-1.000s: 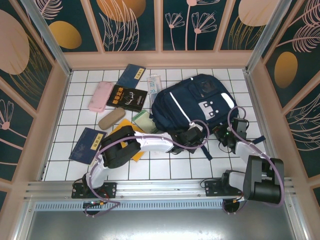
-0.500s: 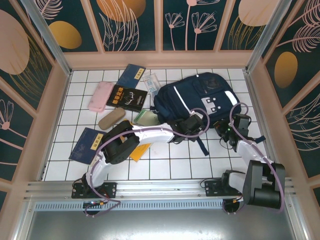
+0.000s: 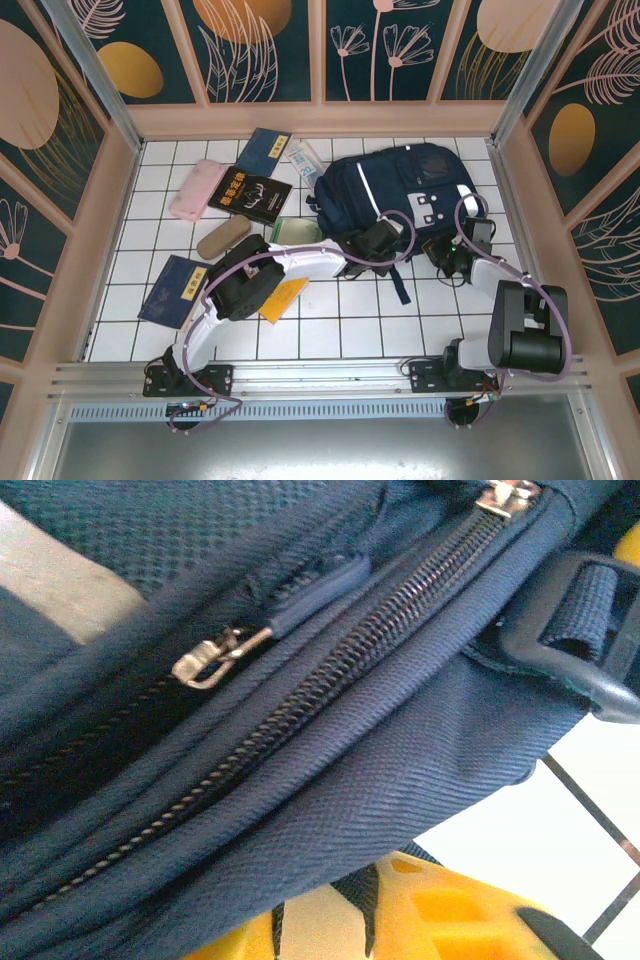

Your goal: Pack books, pencil case, and school supplies into a backpack

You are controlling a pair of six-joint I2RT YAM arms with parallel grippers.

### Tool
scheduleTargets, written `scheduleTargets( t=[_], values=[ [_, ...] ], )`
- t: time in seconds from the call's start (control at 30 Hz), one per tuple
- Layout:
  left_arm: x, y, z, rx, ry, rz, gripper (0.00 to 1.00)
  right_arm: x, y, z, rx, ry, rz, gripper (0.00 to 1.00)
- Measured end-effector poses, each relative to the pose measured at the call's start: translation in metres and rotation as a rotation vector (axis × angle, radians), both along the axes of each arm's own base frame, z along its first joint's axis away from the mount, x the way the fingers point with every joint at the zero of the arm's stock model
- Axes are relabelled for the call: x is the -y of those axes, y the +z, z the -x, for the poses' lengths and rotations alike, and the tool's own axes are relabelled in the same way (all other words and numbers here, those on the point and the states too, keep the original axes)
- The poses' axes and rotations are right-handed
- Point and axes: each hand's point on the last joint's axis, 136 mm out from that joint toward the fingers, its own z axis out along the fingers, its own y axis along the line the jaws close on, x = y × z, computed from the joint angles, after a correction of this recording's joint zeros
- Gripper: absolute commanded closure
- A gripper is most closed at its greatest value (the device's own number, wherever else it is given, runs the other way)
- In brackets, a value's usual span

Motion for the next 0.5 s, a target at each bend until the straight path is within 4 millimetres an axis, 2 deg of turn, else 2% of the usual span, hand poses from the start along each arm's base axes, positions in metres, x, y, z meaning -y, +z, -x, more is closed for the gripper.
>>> scheduleTargets(
  t=[0.17,0.5],
  values=[
    [0.010,-0.001,0.009,-0.013,-0.078,0.038,0.82,-0.001,0.005,-0.002,-0.008,0.004,-0.007,1.00],
    [0.025,0.010,0.011,0.011,-0.139,0.106,0.75,-0.003,0.004,-0.005,-0.018,0.015,-0.022,1.00]
  ],
)
